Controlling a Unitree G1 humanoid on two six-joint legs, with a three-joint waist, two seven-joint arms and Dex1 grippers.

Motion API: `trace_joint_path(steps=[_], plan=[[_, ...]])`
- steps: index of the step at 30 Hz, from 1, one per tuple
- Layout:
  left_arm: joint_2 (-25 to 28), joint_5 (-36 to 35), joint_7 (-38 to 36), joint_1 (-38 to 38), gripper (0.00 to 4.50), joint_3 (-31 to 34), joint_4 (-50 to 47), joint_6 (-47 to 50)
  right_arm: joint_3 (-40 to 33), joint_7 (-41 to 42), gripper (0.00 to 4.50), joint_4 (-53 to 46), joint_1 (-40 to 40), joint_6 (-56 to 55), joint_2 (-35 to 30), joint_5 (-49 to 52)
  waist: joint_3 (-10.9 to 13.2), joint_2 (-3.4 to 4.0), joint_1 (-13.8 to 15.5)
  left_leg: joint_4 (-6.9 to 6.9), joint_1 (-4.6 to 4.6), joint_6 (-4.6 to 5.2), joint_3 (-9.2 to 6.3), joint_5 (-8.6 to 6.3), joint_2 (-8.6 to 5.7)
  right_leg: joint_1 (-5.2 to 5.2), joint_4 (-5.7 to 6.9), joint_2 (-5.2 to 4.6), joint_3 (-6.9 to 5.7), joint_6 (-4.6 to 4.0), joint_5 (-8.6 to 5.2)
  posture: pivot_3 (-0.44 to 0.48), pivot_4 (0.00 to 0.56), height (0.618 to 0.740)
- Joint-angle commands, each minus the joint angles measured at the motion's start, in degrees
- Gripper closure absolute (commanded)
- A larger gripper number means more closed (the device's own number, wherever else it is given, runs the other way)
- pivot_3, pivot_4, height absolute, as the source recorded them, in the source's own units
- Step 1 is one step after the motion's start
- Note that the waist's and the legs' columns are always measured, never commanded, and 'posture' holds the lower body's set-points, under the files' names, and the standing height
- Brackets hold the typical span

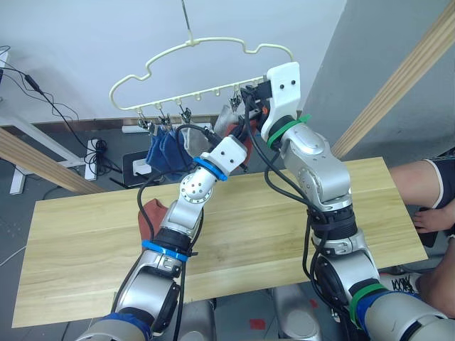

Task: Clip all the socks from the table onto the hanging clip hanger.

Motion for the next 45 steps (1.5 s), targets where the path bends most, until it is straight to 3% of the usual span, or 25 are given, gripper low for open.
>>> trace_joint_path(steps=[1,8,10,16,21,24,31,34,36,45], plan=[[-0.53,-0.03,0.87,-0.62,4.50,0.46,-1.62,-0.04,-1.43,-0.64,4.08,-3.99,-0.13,0.93,1.17,2.41,0.02,0.00,0.00,0.00,0.00,0.00,0.00,0.00,0.00,0.00,0.00,0.00,0.00,0.00,0.00,-0.158,0.395,0.740],[-1.60,-1.17,-0.65,-0.74,4.50,0.27,-2.28,0.94,-2.50,-1.08,1.61,-7.28,0.70,5.01,1.33,4.91,0.05,0.00,0.02,0.00,-0.01,0.01,0.00,0.00,0.00,0.00,0.00,0.00,0.00,0.00,0.00,-0.161,0.400,0.740],[-1.96,-2.99,-2.31,-0.20,4.25,0.61,-2.98,3.05,-2.10,-0.25,1.34,-9.64,1.65,6.61,0.80,5.90,0.06,0.01,0.00,-0.01,-0.01,0.01,0.00,0.00,0.00,0.00,-0.01,0.00,0.00,0.00,0.00,-0.159,0.401,0.740],[-1.52,-5.72,-5.69,1.83,2.64,0.74,-6.57,8.10,-0.87,2.11,1.33,-18.46,6.70,11.29,-2.99,7.89,0.15,0.02,0.04,-0.02,-0.01,0.01,-0.02,-0.01,0.00,0.01,-0.01,0.00,-0.01,0.00,0.00,-0.162,0.402,0.740],[-0.07,-12.70,-11.55,4.18,2.64,2.83,-13.17,15.05,-0.13,4.74,1.33,-24.93,10.21,12.90,-7.47,9.27,0.41,0.07,0.04,0.00,-0.02,0.14,-0.02,-0.08,-0.01,0.01,0.00,0.00,0.01,0.00,0.00,-0.167,0.401,0.740],[3.31,-20.42,-19.29,7.06,2.64,3.76,-21.68,22.69,-0.28,6.29,1.33,-28.33,12.16,12.10,-10.45,9.84,0.49,0.14,-0.06,-0.02,-0.01,0.16,-0.03,-0.09,0.02,0.01,0.02,0.01,0.00,0.00,0.00,-0.170,0.402,0.740],[14.39,-33.24,-28.90,10.97,2.64,8.58,-35.25,38.18,-1.34,2.17,1.33,-26.62,12.90,9.71,-10.69,7.25,0.57,0.22,-0.01,-0.01,0.02,0.18,-0.02,-0.10,0.01,0.02,0.03,0.01,0.01,0.00,0.00,-0.163,0.395,0.740],[17.81,-36.51,-30.66,10.65,2.61,10.55,-37.91,42.21,-1.70,0.51,1.96,-24.77,12.52,8.73,-9.76,6.85,0.57,0.22,0.22,-0.01,0.01,0.19,-0.04,-0.11,0.01,0.02,0.02,0.01,0.00,0.00,0.00,-0.149,0.391,0.740],[19.73,-39.33,-31.73,10.09,2.61,11.75,-39.73,45.43,-1.58,-0.36,2.61,-23.40,12.08,7.98,-9.29,6.25,0.58,0.22,0.29,-0.01,0.01,0.19,-0.04,-0.10,0.01,0.02,0.01,0.01,0.00,0.00,0.00,-0.146,0.390,0.740],[24.06,-49.01,-33.13,5.44,2.61,16.41,-41.83,54.69,-1.51,-4.00,2.61,-16.47,8.71,5.32,-7.66,3.16,0.59,0.22,0.35,-0.04,0.00,0.13,-0.04,-0.07,0.01,0.00,-0.01,0.01,-0.02,0.00,0.00,-0.137,0.379,0.740]])
